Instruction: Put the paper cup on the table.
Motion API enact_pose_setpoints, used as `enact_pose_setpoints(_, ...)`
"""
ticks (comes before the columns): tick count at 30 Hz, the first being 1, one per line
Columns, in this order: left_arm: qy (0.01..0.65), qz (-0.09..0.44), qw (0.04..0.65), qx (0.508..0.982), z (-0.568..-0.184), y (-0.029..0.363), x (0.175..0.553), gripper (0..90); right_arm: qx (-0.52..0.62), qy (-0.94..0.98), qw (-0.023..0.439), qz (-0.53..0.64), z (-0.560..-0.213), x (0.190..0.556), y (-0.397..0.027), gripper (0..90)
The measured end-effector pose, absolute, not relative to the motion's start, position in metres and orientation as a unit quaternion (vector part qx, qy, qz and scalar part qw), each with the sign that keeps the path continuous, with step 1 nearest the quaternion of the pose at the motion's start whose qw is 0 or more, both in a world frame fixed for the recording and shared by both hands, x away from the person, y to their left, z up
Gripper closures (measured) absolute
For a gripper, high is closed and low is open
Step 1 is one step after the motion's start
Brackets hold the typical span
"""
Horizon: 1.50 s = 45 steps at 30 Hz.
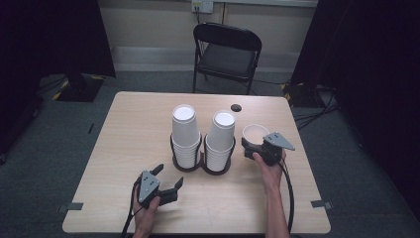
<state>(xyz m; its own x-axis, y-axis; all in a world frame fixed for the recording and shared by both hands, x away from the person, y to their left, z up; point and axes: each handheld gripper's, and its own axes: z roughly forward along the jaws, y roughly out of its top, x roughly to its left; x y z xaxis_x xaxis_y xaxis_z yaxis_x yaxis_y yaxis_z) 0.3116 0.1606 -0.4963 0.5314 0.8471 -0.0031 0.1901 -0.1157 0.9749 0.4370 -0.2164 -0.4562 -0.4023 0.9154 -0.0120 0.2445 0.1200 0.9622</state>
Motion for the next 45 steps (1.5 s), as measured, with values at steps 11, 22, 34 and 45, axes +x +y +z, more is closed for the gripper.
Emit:
enact_pose_setpoints(11,0.385,0.303,0.549,0.677,-0.497,0.161,0.311,16.1,0.442,0.685,0.336,0.471,-0.472,0.441,-0.217,10.2)
enact_pose_setpoints(22,0.388,0.305,0.552,0.672,-0.497,0.162,0.31,16.3,0.455,0.688,0.329,0.46,-0.475,0.435,-0.222,10.9)
enact_pose_setpoints(34,0.385,0.304,0.551,0.676,-0.497,0.161,0.311,16.4,0.475,0.691,0.31,0.449,-0.479,0.438,-0.225,12.5)
enact_pose_setpoints(45,0.391,0.304,0.545,0.677,-0.496,0.161,0.312,16.7,0.494,0.708,0.282,0.418,-0.483,0.436,-0.226,13.4)
